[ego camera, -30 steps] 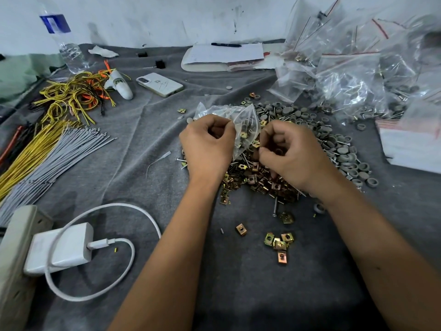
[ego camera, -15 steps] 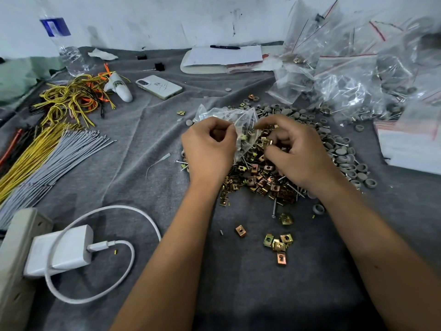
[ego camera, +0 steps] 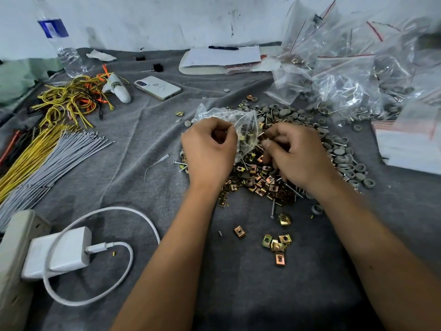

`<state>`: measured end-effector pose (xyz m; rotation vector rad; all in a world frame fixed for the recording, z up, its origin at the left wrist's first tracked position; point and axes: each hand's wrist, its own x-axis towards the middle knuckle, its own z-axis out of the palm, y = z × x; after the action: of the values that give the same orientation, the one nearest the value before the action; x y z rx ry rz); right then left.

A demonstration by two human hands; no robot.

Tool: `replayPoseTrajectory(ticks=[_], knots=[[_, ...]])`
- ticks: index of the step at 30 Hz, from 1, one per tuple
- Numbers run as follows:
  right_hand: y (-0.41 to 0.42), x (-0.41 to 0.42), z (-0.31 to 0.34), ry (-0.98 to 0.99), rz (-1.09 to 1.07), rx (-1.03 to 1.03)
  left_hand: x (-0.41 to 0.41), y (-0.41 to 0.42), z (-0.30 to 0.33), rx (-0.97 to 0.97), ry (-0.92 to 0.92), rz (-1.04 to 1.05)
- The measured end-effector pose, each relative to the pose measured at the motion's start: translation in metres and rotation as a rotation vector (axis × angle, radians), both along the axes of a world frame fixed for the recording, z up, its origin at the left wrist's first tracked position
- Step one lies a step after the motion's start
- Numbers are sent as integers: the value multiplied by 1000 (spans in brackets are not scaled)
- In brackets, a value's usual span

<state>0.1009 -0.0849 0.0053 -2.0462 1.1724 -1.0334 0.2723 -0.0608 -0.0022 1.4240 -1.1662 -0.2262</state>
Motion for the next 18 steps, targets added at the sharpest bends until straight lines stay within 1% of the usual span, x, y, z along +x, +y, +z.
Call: replayPoseTrajectory(ticks=[2,5,7,9,13,18], knots=[[-1,-2,1,42,-10,-19,1,0,0,-1,11,0],[-2,-2,2,169,-19,-81,1,1,0,-9,20,7],[-2,-1,1,198,-40,-111,2,1,0,-12,29,13],[-2,-1,1,193,-70,-129,2,1,1,-15,33,23],[-3,-4,1,111,-155,-162,2,1,2,-21,14,32],[-5,-6,-2,73,-164,-114,2,1,1,-14,8,16]])
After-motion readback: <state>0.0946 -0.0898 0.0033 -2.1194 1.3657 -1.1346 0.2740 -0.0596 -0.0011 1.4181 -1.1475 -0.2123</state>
